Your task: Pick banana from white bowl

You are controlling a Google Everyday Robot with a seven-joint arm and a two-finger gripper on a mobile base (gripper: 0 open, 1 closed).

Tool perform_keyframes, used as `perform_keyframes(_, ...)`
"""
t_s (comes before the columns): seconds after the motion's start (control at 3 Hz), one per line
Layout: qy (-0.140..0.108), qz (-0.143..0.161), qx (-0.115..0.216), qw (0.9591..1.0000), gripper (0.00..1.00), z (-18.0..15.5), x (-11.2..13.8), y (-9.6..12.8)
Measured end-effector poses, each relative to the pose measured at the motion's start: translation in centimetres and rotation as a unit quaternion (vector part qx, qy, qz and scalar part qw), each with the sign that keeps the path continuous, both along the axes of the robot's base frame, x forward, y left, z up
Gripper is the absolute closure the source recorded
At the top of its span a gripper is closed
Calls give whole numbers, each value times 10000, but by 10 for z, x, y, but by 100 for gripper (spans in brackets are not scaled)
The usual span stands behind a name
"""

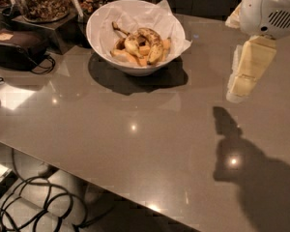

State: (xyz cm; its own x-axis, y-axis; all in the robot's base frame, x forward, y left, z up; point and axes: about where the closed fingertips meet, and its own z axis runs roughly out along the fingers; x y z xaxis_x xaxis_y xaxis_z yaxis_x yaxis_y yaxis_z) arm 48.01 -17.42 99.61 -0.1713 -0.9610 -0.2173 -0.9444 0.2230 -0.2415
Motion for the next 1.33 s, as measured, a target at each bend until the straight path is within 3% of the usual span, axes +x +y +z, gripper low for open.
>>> perform_keyframes(0.33,60,-334,482,9983,0,-1,31,16)
perform_keyframes(0.67,343,-854,766,9928,0,-6,78,32)
perform_keyframes(1.0,491,-885,873,9910,0,-7,106,50)
perform_keyframes(1.33,314,-832,1042,9906,0,-1,113,55)
